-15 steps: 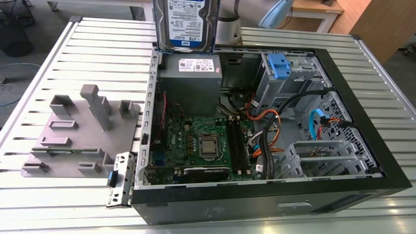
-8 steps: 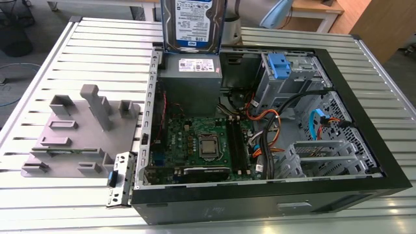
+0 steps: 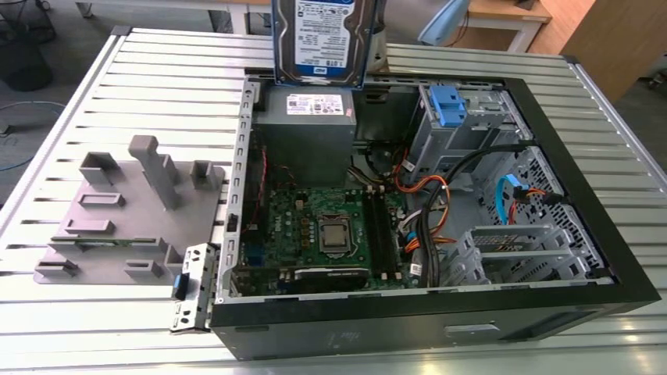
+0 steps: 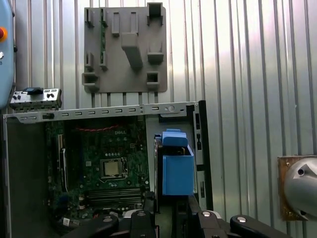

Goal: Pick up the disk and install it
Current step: 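Pick up the disk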

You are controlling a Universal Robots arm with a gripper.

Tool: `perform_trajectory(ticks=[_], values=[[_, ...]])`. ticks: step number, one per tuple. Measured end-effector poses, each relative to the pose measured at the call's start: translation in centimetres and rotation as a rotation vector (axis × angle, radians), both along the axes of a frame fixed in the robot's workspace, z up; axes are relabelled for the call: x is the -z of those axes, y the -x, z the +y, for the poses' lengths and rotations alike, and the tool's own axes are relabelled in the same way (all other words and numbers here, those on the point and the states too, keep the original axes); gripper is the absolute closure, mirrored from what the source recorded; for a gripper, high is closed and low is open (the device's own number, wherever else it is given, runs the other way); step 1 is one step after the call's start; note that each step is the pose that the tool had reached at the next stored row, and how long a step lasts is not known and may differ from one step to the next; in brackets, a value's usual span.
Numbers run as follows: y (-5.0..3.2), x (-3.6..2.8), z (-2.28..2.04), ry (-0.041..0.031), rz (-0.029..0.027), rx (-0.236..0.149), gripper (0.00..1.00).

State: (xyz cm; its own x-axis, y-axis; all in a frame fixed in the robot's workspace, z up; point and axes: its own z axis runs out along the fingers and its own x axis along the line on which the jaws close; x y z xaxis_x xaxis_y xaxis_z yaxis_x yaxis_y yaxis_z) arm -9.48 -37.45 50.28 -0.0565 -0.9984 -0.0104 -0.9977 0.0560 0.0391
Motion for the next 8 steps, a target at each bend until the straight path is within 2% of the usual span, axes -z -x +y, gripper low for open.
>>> perform_trajectory(ticks=[8], values=[[-1.64,0.02,0.0,0.0,0.0,0.0,0.65]])
